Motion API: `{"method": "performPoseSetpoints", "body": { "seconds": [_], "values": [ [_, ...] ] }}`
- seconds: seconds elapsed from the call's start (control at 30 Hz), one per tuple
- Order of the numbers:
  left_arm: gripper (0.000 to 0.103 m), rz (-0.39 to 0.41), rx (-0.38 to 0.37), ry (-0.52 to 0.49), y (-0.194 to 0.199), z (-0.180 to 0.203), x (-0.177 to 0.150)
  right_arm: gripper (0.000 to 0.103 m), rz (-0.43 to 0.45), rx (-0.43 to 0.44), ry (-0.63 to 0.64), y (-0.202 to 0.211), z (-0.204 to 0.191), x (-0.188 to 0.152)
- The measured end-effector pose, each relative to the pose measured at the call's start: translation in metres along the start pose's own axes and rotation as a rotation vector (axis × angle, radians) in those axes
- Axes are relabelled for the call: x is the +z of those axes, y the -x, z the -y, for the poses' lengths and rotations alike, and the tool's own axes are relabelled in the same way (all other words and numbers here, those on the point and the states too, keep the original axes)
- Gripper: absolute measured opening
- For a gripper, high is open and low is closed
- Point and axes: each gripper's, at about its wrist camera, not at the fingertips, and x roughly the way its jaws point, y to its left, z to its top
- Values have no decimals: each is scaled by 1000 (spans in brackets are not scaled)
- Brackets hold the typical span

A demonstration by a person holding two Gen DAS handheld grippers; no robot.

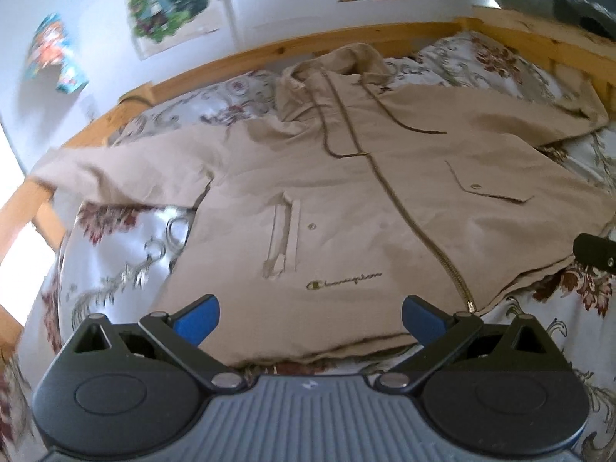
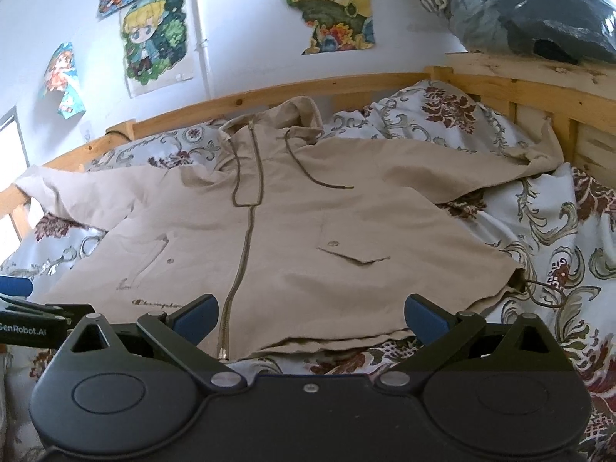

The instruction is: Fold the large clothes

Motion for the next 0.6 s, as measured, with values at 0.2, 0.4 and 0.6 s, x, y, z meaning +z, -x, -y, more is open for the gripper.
{"method": "performPoseSetpoints", "body": {
  "seconds": [0.2, 0.4, 0.6],
  "values": [
    [102, -48, 14, -127, -4, 4, 34, 102, -9, -22, -67, -3, 13, 5],
    [102, -188, -14, -137, -17, -5, 87, 102, -11, -48, -122, -7, 26, 8],
    [102, -177, 22, -143, -32, -7, 145, 102, 7, -111, -163, -10, 47, 29]
  ]
}}
